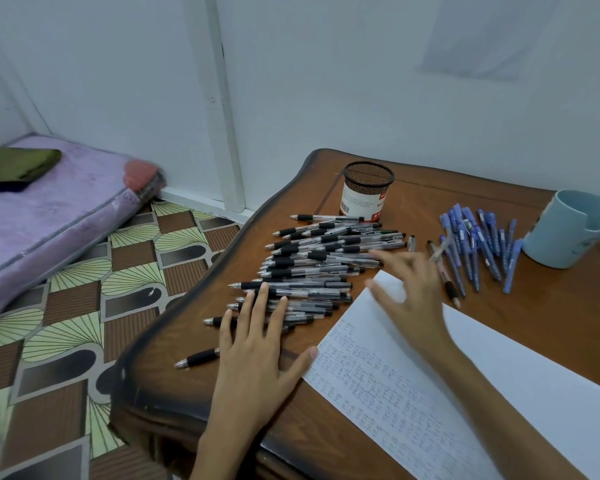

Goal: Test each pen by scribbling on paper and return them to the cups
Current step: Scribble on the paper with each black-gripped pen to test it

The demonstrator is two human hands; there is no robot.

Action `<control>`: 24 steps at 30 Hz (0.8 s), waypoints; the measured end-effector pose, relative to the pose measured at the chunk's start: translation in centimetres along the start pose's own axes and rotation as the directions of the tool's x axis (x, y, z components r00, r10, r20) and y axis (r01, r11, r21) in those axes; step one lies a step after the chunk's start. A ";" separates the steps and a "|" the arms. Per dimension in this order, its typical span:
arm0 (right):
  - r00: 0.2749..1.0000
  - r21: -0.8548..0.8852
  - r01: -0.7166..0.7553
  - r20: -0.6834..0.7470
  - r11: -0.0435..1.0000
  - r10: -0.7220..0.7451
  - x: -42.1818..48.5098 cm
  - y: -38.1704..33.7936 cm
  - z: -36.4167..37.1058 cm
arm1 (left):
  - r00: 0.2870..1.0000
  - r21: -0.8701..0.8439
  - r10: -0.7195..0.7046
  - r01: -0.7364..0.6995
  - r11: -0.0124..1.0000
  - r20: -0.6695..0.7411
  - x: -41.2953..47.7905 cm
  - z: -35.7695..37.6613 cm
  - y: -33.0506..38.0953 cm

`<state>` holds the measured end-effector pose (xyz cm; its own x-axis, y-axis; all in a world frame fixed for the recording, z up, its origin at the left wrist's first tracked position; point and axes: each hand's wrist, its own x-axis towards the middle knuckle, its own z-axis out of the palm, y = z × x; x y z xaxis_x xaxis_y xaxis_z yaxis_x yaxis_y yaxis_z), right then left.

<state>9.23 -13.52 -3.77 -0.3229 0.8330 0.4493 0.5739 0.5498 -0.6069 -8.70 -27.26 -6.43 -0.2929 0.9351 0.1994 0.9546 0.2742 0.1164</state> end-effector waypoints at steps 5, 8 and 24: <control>0.962 0.050 0.064 0.262 0.997 -0.075 -1.7 -1.3 2.3 | 1.000 -0.003 0.006 -0.006 1.000 0.000 0.1 0.1 0.0; 0.982 0.098 0.062 0.170 0.993 -0.078 -1.5 -1.4 2.4 | 1.000 -0.016 0.014 -0.014 1.000 -0.007 0.1 0.1 -0.1; 0.798 0.931 -0.310 0.366 -0.195 0.479 1.6 0.7 -1.9 | 1.000 -0.041 0.012 -0.011 0.999 0.019 0.0 -0.2 0.0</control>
<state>10.58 -11.91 -2.25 -0.2579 0.9507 -0.1722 -0.7123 -0.3075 -0.6309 -8.69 -27.32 -6.26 -0.2807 0.9424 0.1820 0.9548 0.2547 0.1535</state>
